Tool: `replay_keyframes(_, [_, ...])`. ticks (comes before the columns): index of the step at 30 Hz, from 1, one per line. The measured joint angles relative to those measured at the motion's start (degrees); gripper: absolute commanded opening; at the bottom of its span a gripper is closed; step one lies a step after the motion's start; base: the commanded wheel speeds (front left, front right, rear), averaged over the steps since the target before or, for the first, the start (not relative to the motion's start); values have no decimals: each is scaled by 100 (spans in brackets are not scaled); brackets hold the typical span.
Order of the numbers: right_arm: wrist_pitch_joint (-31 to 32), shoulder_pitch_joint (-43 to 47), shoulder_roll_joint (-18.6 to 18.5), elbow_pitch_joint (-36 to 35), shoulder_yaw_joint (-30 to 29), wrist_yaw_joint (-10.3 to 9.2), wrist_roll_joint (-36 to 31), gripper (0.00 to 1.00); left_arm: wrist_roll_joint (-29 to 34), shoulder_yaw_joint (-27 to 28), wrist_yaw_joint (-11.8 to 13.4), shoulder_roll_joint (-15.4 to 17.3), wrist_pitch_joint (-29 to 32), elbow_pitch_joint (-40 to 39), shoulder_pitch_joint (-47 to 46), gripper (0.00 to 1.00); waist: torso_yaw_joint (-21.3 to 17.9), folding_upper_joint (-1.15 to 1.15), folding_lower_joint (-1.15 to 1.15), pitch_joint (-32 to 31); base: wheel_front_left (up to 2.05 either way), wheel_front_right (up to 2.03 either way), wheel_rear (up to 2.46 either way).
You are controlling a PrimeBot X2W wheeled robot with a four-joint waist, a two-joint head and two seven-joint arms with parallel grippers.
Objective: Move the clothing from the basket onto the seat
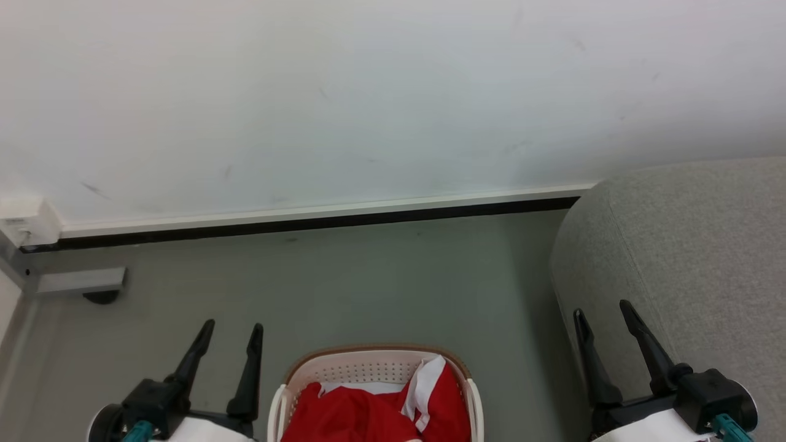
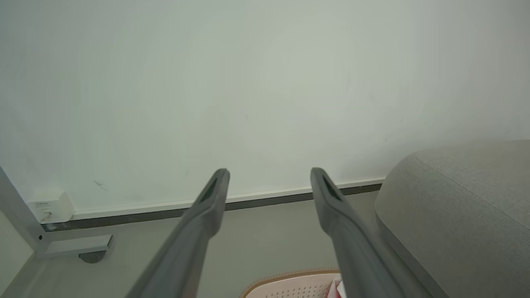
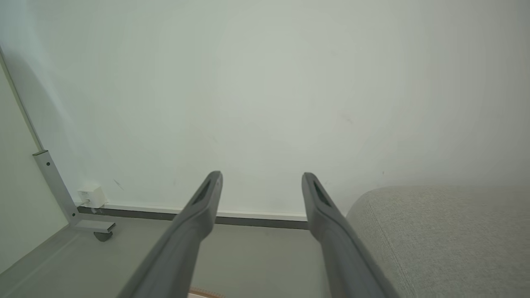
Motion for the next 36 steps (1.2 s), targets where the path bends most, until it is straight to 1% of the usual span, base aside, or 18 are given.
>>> replay_keyframes(6, [-9,-68,2,-127,-2,0,47,100,-100,-247,-12,215,0,167,-238,100,-245,0,0,276,0,0,0])
replay_keyframes(10, [-10,-166,0,-254,-32,0,92,100,-201,-414,-12,427,0,236,-408,100,-444,0,0,510,0,0,0])
replay_keyframes(16, [-11,-225,-2,-399,-55,0,171,100,-312,-890,-12,831,0,803,-676,100,-780,0,0,879,0,0,0])
replay_keyframes(20, [-11,-302,-2,-504,-57,0,245,100,-431,-1446,-12,1160,40,1405,-978,100,-974,0,0,1151,0,0,0])
replay_keyframes(23, [-11,-374,-3,-576,-45,0,324,100,-739,-1945,-13,1369,257,1797,-1252,100,-1100,0,0,1357,0,0,0])
replay_keyframes(27, [-11,-508,0,-679,-62,0,441,100,-1068,-2586,-12,1737,623,2257,-1645,100,-1258,0,0,1626,0,0,0])
replay_keyframes(32, [-11,-584,-7,-802,-64,0,580,100,-1315,-3790,-13,2143,1136,2604,-2092,100,-1451,0,0,1965,0,0,0])
replay_keyframes(34, [-11,-615,-4,-848,-53,0,669,100,-1332,-4284,-13,2352,1406,2731,-2306,100,-1519,0,1,2110,0,0,0])
replay_keyframes(36, [-11,-623,-1,-881,-51,0,750,100,-1439,-4660,-12,2525,1588,2813,-2501,100,-1586,0,1,2258,0,0,0])
